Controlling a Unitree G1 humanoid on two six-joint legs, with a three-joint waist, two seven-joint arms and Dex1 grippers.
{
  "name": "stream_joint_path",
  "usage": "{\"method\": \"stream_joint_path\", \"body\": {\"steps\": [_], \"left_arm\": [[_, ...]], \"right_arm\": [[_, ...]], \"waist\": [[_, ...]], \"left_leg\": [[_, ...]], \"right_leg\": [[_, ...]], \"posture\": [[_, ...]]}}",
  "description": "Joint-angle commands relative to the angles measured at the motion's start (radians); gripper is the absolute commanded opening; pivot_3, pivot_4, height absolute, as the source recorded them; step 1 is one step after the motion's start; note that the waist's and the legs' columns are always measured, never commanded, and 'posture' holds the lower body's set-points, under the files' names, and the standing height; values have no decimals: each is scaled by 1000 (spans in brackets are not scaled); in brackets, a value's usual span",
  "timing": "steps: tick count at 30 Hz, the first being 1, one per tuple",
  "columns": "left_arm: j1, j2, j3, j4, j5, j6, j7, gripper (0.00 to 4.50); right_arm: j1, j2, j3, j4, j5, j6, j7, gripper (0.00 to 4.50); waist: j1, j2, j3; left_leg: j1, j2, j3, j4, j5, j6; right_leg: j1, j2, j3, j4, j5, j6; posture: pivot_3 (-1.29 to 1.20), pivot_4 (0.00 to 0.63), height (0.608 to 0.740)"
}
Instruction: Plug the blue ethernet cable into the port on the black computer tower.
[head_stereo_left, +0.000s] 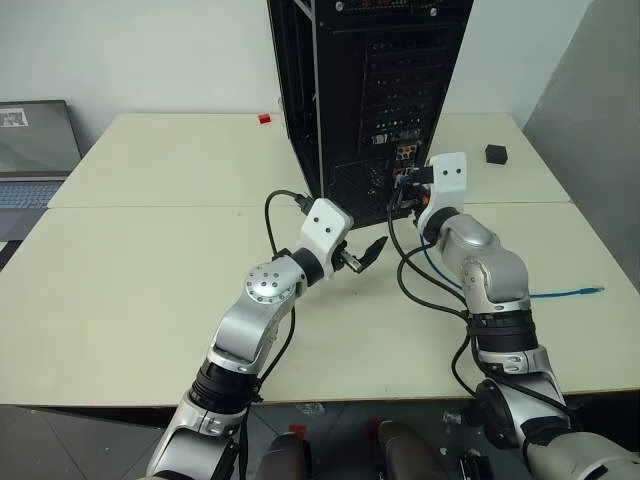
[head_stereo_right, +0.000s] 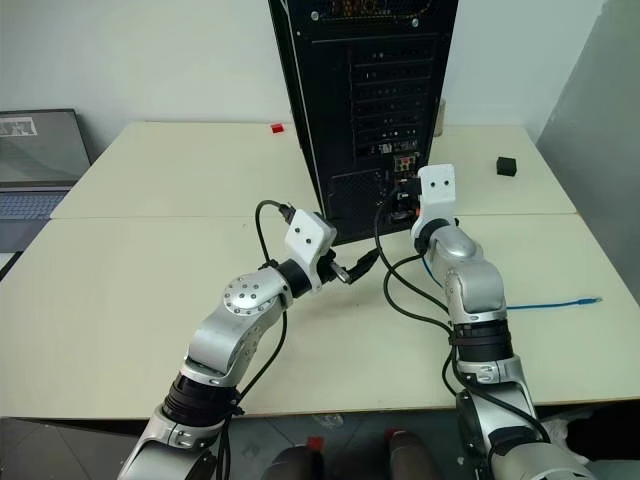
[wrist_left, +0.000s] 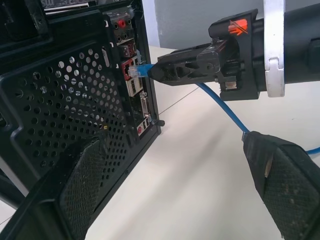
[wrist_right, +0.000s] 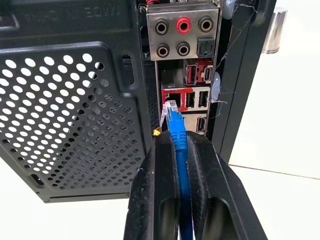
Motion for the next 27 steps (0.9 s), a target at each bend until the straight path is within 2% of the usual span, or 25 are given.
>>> {"method": "stream_joint_path", "body": {"steps": [1,27], "left_arm": [[-4,-3,23,-36,-2,6,3,4486],[-5,0,24,-37,0,7,2,4486]], "right_arm": [[-31,-3,-9,-12,-6,-30,2,0],[-56,-3,-13,34,-17,-74,-11,0]], "waist": [[0,0,0],[0,0,0]], "left_leg": [[0,0,0,0,0,0],[0,0,0,0,0,0]], "right_leg": [[0,0,0,0,0,0],[0,0,0,0,0,0]], "posture": [[0,150,740],[0,150,740]]}}
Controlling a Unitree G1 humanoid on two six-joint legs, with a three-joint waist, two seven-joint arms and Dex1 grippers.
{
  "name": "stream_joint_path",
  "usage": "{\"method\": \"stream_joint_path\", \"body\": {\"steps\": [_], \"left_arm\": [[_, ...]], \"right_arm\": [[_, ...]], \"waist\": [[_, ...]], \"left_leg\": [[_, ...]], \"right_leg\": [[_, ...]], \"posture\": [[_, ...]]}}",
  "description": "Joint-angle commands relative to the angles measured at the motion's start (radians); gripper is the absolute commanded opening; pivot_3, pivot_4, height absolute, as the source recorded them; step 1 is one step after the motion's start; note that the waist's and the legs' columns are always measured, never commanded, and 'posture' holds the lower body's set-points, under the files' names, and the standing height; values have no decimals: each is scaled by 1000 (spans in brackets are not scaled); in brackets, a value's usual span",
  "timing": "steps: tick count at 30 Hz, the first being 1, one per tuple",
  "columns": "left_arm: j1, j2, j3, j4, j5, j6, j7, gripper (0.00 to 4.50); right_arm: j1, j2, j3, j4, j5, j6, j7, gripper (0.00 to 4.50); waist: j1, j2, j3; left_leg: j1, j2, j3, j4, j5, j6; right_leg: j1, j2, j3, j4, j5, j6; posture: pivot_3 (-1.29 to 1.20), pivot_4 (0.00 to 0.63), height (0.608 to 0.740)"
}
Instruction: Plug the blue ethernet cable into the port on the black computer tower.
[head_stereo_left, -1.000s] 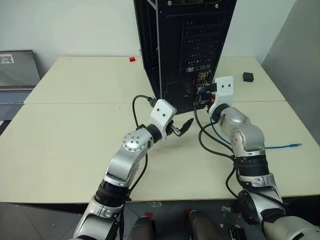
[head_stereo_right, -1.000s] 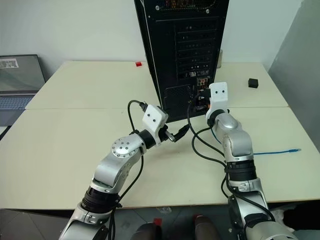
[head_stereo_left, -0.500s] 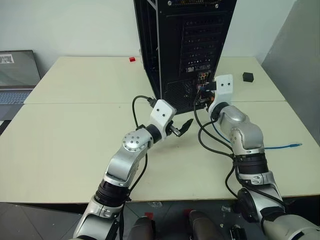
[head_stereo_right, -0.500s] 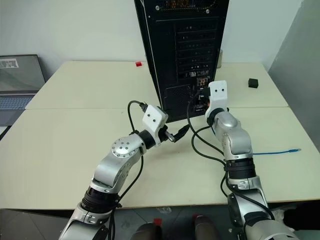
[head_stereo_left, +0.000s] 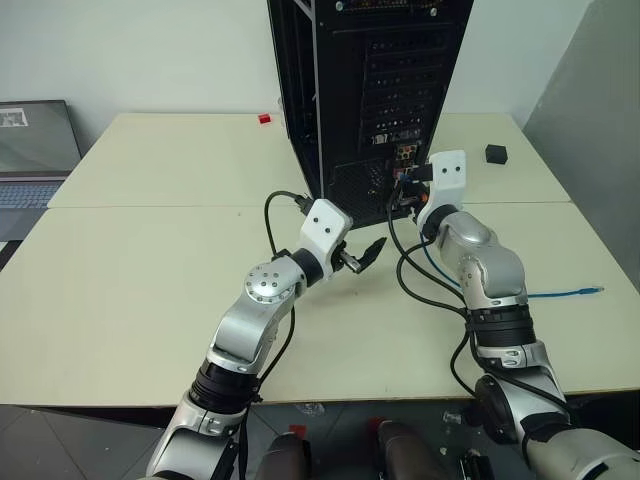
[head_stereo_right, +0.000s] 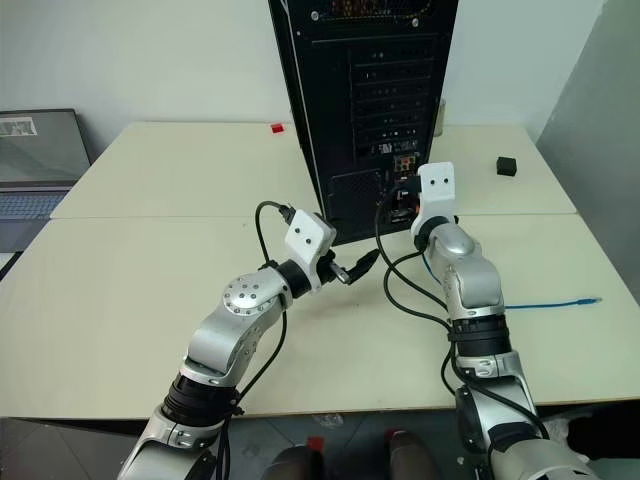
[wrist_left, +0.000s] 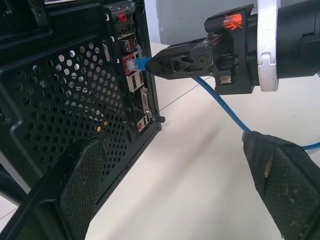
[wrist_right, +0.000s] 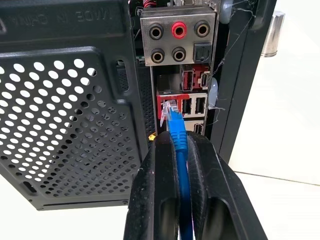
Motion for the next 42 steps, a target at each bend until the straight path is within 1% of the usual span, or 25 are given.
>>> {"method": "stream_joint_path", "body": {"steps": [1,8,14,25,32,34,35,40,42], "left_arm": [[-6,-1,23,-37,0,-6,2,4486],[-8,-1,24,-33,1,-7,2,4486],[-9,0,24,-32,2,-9,2,4486],[-10,-5,23,-33,3,-8,6,4486],[-7,-2,24,-33,5,-9,7,4486],[-6,3,26,-33,6,-9,5,4500],[-6,4,27,-33,6,-9,5,4500],[-6,17,34,-32,6,-8,-4,4500],[-6,26,35,-31,5,-8,-13,4500]], "right_arm": [[-33,0,-12,-22,-7,-26,-8,0],[-41,8,-10,-9,-14,-31,-9,0],[-78,38,1,44,-36,-46,-35,0],[-108,55,-7,114,-63,-84,-63,0],[-105,48,-4,126,-64,-100,-32,0],[-90,34,-5,114,-61,-101,-13,692],[-86,30,-5,110,-60,-100,-7,805],[-54,1,-3,63,-52,-74,37,1942],[-38,-12,1,33,-49,-61,58,2282]], "waist": [[0,0,0],[0,0,0],[-2,0,0],[-6,0,0],[-12,0,0],[-12,0,0],[-11,0,0],[-3,0,0],[0,0,0]], "left_leg": [[0,0,0,0,0,0],[0,0,0,0,0,0],[0,0,0,0,0,0],[1,0,1,0,0,0],[2,1,1,0,0,0],[2,1,1,0,0,0],[2,1,1,0,0,0],[0,0,0,-1,0,0],[-1,0,0,-1,0,0]], "right_leg": [[0,0,0,0,0,0],[0,0,0,0,0,0],[0,0,0,0,0,0],[0,0,1,1,0,0],[0,1,1,1,0,0],[0,1,1,1,0,0],[0,1,1,1,0,0],[0,1,1,0,0,0],[-1,0,0,-1,0,0]], "posture": [[0,150,740],[0,150,740],[0,150,740],[0,150,740],[0,150,740],[0,150,740],[0,150,740],[0,150,740],[0,150,740]]}}
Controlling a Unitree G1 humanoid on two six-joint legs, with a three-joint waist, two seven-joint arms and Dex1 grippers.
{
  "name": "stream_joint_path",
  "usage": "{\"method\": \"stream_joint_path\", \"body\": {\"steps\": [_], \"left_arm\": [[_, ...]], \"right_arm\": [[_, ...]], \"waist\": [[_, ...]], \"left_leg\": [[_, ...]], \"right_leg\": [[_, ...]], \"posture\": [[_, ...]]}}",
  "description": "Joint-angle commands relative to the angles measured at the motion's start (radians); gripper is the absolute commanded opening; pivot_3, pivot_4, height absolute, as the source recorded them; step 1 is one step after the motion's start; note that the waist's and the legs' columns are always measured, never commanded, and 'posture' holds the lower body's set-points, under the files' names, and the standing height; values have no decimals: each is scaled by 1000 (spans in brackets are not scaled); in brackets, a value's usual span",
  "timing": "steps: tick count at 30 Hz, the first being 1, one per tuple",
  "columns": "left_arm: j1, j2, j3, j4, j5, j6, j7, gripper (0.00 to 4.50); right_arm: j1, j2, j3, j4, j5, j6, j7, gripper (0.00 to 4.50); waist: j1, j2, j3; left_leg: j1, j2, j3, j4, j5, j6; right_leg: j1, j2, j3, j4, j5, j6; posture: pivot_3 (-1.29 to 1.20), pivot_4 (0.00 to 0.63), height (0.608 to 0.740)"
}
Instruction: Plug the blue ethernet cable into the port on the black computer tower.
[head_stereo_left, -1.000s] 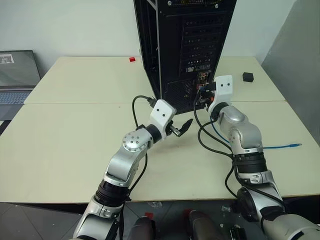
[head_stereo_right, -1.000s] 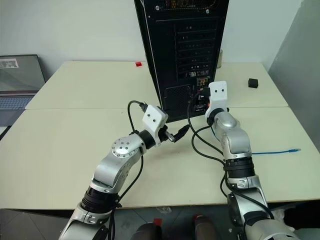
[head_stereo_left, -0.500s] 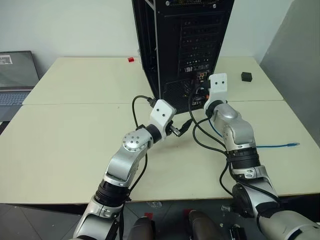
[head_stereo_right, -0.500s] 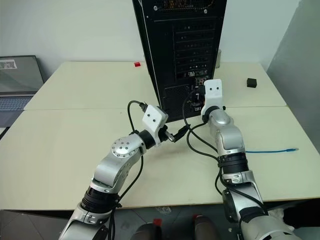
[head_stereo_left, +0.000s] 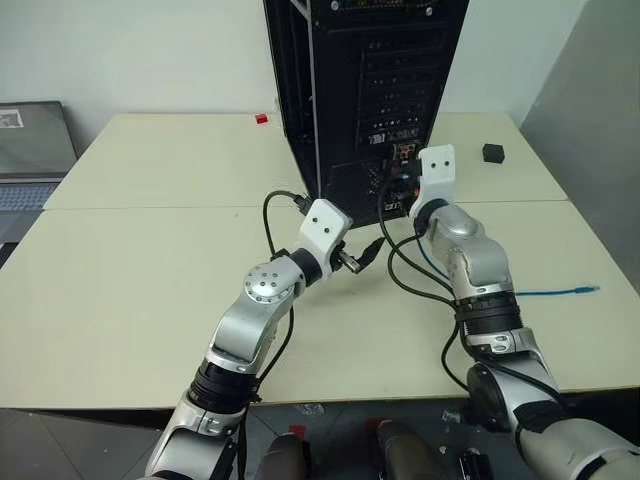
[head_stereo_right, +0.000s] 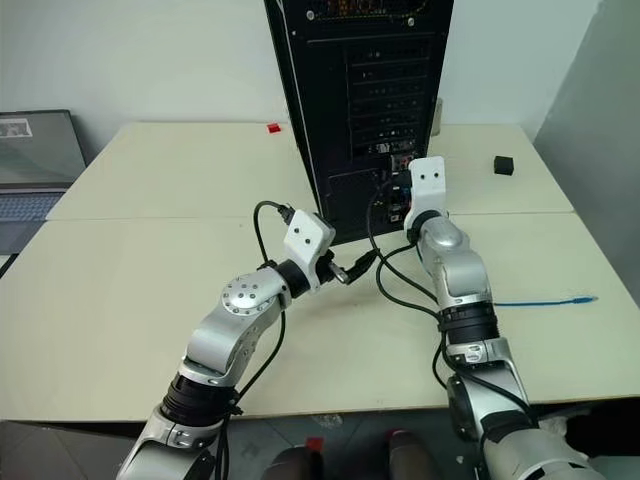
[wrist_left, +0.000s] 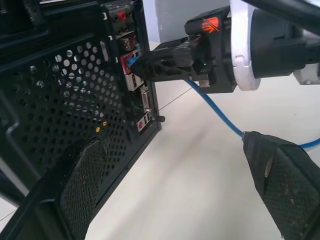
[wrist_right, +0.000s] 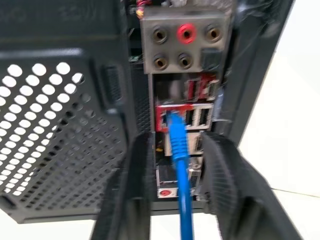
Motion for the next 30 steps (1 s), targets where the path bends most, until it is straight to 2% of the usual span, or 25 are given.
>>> {"method": "stream_joint_path", "body": {"steps": [1,2,5,10,16,21,25,30], "left_arm": [[-7,18,28,-29,-4,-6,-19,4500],[-8,21,28,-29,-5,-5,-23,4500],[-15,41,31,-23,-1,1,-41,4500],[-46,103,52,0,-2,31,-93,4500],[-78,162,98,9,-63,42,-185,4500],[-113,208,130,30,-105,56,-258,4500],[-128,240,150,31,-150,80,-315,4500],[-119,247,154,23,-169,63,-341,4500]], "right_arm": [[28,-34,1,-113,18,16,51,2574],[35,-39,3,-126,18,21,59,2672],[60,-63,5,-184,24,46,92,3410],[141,-208,9,-388,75,134,247,4430],[216,-403,-47,-566,215,248,440,4486],[266,-534,-135,-624,330,290,569,4486],[288,-602,-183,-629,377,299,619,4486],[302,-620,-183,-632,391,290,616,4486]], "waist": [[2,0,0],[2,0,0],[3,0,0],[6,0,1],[10,0,1],[13,0,2],[16,-1,3],[17,-1,3]], "left_leg": [[0,0,0,0,0,0],[-1,0,0,0,0,0],[-1,0,-1,0,0,0],[-1,0,-2,0,0,0],[-3,-1,-3,1,0,0],[-3,0,-2,1,0,0],[-3,-1,-2,1,0,0],[-3,0,-2,1,0,0]], "right_leg": [[0,-1,0,0,0,0],[0,-1,0,0,0,0],[0,-1,-1,0,0,0],[0,0,-2,0,0,0],[-1,0,-3,-1,0,0],[-1,1,-4,-1,0,0],[-1,0,-5,-1,0,0],[-1,0,-4,-1,0,0]], "posture": [[0,150,740],[0,150,740],[0,150,740],[0,150,740],[0,150,740],[0,150,740],[0,150,740],[0,150,740]]}}
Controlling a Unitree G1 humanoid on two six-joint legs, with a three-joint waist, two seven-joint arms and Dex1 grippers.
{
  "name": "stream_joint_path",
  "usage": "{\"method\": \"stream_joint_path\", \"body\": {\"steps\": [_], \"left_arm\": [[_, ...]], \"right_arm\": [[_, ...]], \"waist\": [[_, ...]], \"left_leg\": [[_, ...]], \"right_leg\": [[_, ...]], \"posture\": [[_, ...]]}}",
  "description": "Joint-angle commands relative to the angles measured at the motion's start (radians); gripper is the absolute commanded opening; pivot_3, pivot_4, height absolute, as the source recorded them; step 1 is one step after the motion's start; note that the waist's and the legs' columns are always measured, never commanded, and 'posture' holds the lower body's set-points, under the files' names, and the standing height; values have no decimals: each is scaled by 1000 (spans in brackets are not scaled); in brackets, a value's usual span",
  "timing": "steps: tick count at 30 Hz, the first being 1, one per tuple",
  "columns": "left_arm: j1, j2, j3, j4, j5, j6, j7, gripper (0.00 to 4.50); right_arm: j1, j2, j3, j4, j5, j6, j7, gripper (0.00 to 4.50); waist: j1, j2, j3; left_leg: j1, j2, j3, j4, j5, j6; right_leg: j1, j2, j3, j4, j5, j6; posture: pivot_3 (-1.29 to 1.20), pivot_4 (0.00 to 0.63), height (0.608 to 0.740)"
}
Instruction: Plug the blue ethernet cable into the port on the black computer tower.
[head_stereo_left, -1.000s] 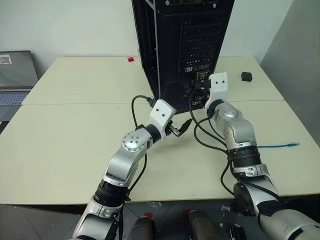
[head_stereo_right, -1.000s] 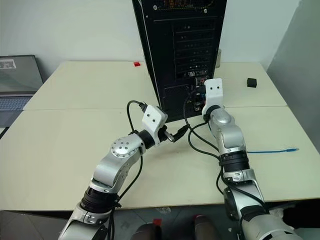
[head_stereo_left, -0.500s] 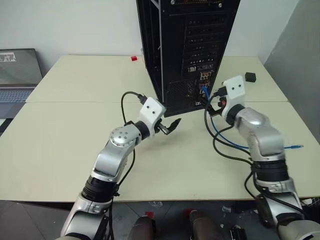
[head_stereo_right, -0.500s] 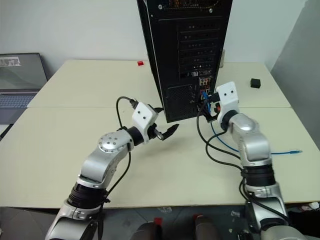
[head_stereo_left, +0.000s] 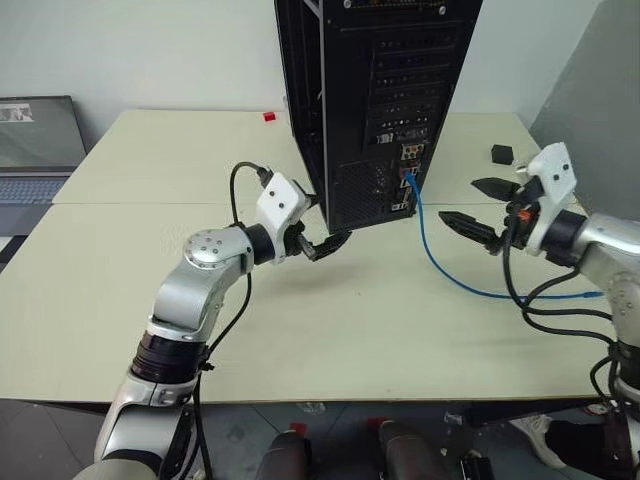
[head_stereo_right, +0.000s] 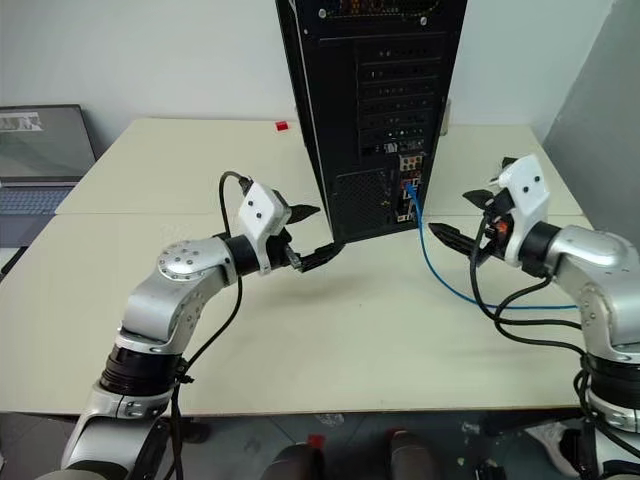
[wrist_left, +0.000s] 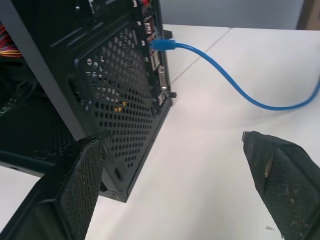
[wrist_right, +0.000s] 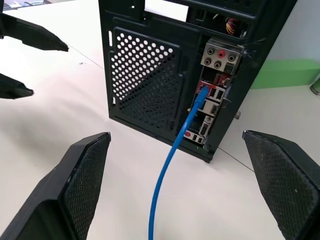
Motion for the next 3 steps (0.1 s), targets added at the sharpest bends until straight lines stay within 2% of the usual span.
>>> {"method": "stream_joint_path", "body": {"steps": [1,3], "left_arm": [[-8,5,26,-24,-31,-25,-26,4500],[-4,3,27,-24,-28,-31,-21,4500]], "right_arm": [[5,-17,-19,-36,26,-13,3,4486],[9,-18,-15,-37,27,-16,1,4486]], "waist": [[1,0,0],[2,0,0]], "left_leg": [[0,0,0,0,0,0],[0,0,0,0,0,0]], "right_leg": [[0,0,0,0,0,0],[0,0,0,0,0,0]], "posture": [[0,150,740],[0,150,740]]}}
